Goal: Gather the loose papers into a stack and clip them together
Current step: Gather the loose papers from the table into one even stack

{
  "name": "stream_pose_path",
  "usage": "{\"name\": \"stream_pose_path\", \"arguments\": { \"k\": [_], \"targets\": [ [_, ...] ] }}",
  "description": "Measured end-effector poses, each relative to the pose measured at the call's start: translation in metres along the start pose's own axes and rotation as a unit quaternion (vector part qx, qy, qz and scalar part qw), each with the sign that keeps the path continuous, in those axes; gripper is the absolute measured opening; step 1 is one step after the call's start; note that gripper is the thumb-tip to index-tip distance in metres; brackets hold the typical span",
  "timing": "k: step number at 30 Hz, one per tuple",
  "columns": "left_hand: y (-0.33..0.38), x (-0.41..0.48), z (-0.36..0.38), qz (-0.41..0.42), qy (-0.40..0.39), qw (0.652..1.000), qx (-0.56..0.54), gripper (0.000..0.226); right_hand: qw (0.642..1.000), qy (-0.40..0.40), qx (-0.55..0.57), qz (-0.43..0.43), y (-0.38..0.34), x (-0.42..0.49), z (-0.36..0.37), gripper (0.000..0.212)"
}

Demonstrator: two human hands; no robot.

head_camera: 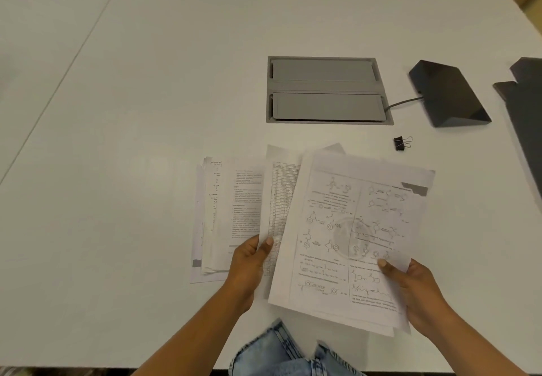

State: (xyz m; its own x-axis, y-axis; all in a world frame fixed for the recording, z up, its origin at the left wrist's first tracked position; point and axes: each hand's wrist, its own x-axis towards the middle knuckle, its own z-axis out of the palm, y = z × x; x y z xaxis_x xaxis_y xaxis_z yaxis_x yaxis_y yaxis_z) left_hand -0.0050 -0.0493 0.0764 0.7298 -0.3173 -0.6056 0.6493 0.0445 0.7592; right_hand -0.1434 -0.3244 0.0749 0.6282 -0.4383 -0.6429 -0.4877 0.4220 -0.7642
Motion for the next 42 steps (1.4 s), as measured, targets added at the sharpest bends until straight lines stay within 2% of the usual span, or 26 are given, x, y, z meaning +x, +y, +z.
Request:
{"name": "stream_pose_path", "arguments": {
  "k": [4,9,15,19,21,23,25,27,29,34,36,39,42],
  "targets": [
    [-0.001,-0.002,0.003,0.012,-0.012,1.000,0.021,0.024,0.999,-0.019,0.025,-0.010,-0.009,0.000,-0.001,0.040],
    [0.001,-0.009,0.011,-0.008,-0.043,0.999,-0.003,0.025,0.998,-0.013,-0.035,-0.048,-0.017,0.003,0.015,0.050],
    [0.008,-0.011,0.014,-0.016,-0.082,0.996,0.012,0.026,0.997,-0.076,-0.030,0.011,-0.018,0.003,0.021,0.046],
    [0.010,-0.006,0.014,-0.057,-0.041,0.996,0.052,0.030,0.999,-0.043,-0.031,0.002,-0.014,0.002,0.018,0.042],
    [0.007,-0.002,0.011,-0.047,0.002,0.994,0.097,0.034,0.999,-0.027,-0.021,0.002,-0.012,0.003,0.014,0.042],
    [0.000,0.005,0.004,0.014,0.112,0.966,0.233,0.028,1.000,-0.012,-0.013,0.000,-0.012,0.004,0.009,0.040],
    [-0.008,0.012,-0.010,0.043,0.225,0.901,0.369,0.043,1.000,0.002,-0.011,0.000,-0.012,0.005,0.004,0.038],
    [-0.010,0.018,-0.024,0.026,0.300,0.842,0.448,0.063,1.000,0.017,-0.016,0.000,-0.011,0.005,0.000,0.034],
    [-0.009,0.025,-0.034,-0.010,0.325,0.801,0.502,0.077,0.999,0.034,-0.018,-0.003,-0.010,0.004,-0.005,0.026],
    [-0.008,0.040,-0.045,-0.077,0.326,0.773,0.539,0.086,0.997,0.062,-0.037,-0.017,-0.011,0.003,-0.003,0.016],
    [-0.007,0.043,-0.046,-0.079,0.329,0.783,0.523,0.088,0.997,0.064,-0.041,-0.017,-0.012,0.002,-0.001,0.019],
    [-0.004,0.045,-0.045,-0.073,0.327,0.834,0.438,0.089,0.996,0.067,-0.056,-0.016,-0.013,0.002,0.002,0.020],
    [-0.002,0.046,-0.046,-0.062,0.325,0.863,0.382,0.072,0.996,0.065,-0.063,-0.017,-0.013,0.001,0.005,0.016]
  ]
}}
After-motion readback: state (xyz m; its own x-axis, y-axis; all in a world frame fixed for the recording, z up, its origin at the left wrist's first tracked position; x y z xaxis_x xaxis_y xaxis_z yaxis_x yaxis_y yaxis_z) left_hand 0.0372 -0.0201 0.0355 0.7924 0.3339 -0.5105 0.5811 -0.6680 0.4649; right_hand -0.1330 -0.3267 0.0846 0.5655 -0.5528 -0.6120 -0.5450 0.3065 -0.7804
